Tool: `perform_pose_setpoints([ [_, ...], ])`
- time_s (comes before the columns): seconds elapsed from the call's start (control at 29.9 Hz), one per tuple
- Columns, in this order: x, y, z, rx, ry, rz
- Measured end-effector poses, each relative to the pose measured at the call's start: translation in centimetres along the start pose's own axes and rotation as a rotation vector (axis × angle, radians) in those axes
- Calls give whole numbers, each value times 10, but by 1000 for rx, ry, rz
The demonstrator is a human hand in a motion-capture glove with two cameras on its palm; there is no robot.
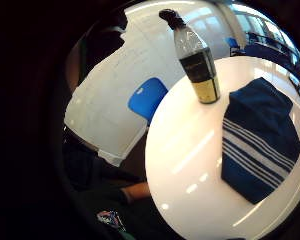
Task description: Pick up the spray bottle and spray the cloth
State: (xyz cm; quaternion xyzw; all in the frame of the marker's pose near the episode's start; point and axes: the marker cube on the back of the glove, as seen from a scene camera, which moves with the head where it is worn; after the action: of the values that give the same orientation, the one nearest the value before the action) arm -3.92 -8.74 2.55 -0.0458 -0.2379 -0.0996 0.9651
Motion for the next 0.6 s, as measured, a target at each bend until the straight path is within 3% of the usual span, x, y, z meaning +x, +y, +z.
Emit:
perform_pose_setpoints([
  [0.6,-21,43,-1,-25,-53,-24],
])
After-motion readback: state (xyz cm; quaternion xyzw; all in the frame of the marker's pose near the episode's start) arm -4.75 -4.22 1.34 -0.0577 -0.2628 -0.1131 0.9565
